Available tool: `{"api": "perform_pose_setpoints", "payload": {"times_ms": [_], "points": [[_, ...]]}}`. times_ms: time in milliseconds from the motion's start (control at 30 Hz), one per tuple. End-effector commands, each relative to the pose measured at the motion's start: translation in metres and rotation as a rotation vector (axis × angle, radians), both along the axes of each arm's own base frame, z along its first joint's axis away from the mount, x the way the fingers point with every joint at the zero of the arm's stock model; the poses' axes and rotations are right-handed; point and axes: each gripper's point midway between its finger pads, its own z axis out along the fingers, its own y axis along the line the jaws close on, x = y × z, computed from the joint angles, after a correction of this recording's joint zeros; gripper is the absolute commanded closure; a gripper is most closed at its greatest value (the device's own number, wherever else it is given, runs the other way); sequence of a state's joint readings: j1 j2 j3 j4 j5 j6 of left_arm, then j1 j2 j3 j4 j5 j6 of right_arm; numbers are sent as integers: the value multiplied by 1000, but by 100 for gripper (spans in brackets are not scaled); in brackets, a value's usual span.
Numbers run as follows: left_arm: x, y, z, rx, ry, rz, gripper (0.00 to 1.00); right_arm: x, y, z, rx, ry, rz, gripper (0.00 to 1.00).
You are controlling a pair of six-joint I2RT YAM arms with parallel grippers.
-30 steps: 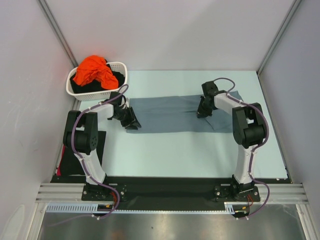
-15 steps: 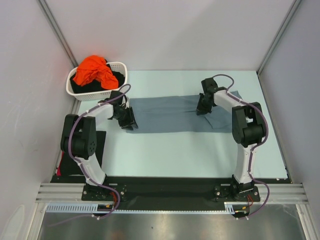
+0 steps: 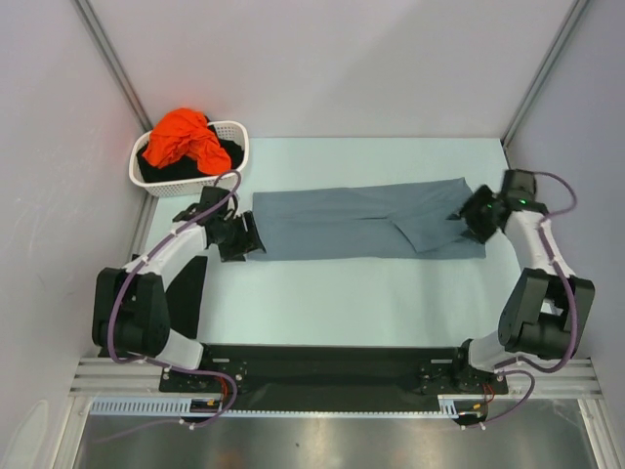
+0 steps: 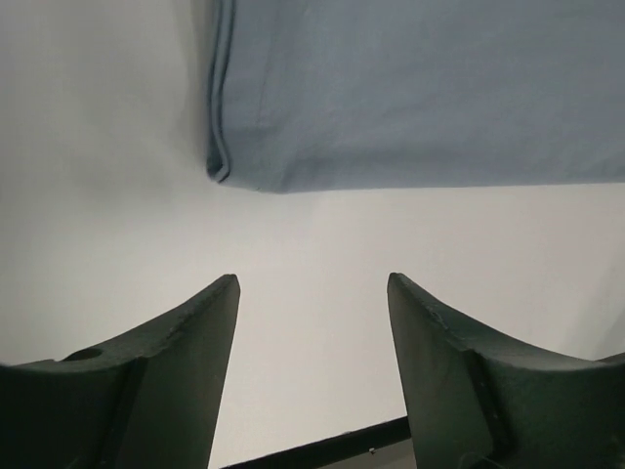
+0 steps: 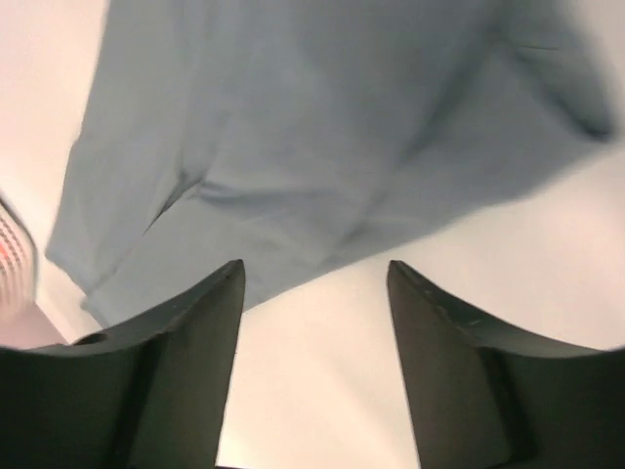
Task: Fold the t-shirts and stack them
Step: Fold the tshirt
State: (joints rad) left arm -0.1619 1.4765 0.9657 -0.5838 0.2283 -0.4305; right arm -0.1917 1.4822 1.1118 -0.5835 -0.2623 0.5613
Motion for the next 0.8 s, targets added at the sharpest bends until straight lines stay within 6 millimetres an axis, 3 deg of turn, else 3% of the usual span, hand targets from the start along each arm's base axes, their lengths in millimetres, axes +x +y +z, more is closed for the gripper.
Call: {"api": "perform_pose_setpoints", "payload": {"times_ms": [0,67,100,267,533,767], "points": [[-9,8,-10,-40,34,125,31,-24,-33,-7,126,6,-133,34],[-4,15,-12,-109,19,194,30,-36,-48,-19,155,17,-195,27],[-11,15,-21,-144,51,231,29,-41,-59,-24,164,23,-236,27],[-3,15,-31,-198,77,254,28,-51,-70,-50,190,25,-308,27],[9,19,-46,-188,116,276,36,-44,-95,-70,126,49,-338,27],[21,21,-50,-186,113,308,37,-43,-100,-82,105,72,-333,29]]}}
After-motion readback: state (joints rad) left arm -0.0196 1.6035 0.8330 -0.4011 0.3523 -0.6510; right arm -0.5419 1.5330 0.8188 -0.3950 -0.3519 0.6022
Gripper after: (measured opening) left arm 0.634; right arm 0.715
